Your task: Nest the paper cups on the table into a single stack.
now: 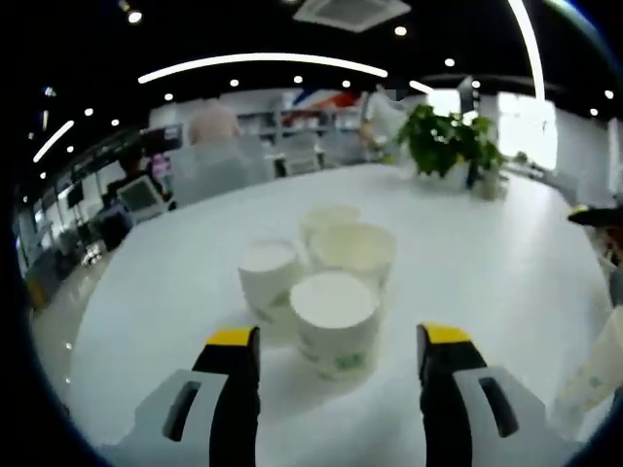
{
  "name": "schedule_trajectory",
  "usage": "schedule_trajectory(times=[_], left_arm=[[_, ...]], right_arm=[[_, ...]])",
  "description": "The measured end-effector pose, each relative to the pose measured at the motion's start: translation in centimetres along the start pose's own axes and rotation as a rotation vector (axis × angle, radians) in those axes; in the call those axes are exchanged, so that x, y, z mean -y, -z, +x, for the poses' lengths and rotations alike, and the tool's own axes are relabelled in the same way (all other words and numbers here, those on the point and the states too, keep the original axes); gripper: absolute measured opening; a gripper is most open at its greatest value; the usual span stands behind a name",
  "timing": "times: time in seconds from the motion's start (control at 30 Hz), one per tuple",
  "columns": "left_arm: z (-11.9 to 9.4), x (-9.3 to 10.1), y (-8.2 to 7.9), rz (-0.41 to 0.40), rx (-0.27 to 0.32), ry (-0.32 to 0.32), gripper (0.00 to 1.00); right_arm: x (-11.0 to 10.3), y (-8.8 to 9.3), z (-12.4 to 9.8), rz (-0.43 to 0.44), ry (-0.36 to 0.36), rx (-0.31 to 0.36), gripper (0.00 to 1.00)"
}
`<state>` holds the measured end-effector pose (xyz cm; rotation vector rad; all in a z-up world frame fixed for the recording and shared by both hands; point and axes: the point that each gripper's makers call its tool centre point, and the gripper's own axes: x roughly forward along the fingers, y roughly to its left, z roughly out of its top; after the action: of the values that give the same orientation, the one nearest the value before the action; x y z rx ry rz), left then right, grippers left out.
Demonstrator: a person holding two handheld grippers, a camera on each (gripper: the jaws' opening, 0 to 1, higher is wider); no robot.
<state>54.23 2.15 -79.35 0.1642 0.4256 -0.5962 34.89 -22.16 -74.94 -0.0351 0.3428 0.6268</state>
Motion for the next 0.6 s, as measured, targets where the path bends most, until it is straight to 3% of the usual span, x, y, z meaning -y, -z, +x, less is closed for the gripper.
schedule_trajectory(times=[0.27,0.43,0.6], left_arm=[[1.2,0.3,-0.9,-0.008,0.003,0.025,0.58],[1.7,0.4,-0.7,0.017,-0.020,0.036,0.38],[1.7,0.3,-0.5,0.028,-0.030,0.029,0.39]], right_arm=[[0.3,0.3,-0.3,0.009,0.012,-0.008,0.99],[0.4,0.3,-0.3,0.003,0.014,-0.008,0.98],[0.5,0.2,-0.2,0.006,0.017,-0.005,0.97]])
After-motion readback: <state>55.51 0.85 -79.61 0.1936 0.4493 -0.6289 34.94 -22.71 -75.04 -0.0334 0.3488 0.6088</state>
